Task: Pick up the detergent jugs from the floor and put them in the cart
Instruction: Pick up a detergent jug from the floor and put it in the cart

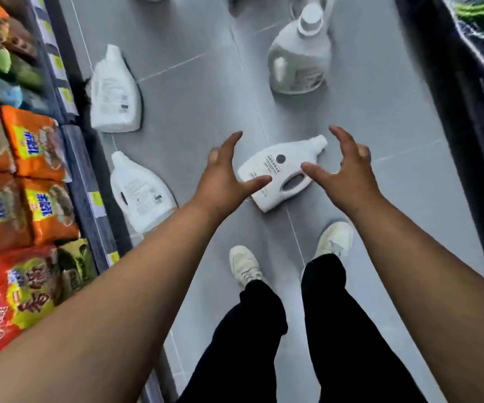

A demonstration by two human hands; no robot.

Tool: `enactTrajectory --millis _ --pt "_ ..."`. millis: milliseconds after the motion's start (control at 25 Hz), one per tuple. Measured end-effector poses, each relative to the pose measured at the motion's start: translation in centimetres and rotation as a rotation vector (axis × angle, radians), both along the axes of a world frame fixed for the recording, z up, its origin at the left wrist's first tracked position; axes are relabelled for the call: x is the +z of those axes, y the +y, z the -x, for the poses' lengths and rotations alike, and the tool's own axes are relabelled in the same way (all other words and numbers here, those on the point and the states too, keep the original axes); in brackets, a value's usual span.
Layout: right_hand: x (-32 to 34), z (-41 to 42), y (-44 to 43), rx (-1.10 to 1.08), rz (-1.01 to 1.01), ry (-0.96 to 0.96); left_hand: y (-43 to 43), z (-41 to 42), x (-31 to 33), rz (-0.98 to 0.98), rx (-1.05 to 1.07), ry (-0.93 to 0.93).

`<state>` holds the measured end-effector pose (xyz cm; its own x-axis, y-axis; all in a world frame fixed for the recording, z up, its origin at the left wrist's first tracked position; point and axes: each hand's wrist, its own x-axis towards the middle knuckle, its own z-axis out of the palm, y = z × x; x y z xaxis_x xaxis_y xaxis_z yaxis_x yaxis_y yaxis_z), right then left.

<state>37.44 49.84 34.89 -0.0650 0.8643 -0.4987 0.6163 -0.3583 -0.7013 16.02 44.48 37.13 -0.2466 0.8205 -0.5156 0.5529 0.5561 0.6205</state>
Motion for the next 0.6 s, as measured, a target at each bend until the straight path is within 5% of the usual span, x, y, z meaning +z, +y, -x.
enactTrajectory --millis 280,600 --pt "-24.0 -1.0 2.9 -0.082 0.134 -0.062 0.9 0.0 -23.1 0.197 -0.069 -0.005" --pt "-38.0 -1.2 6.8 0.036 0.082 -0.062 2.8 2.8 -39.1 0.158 -0.096 0.028"
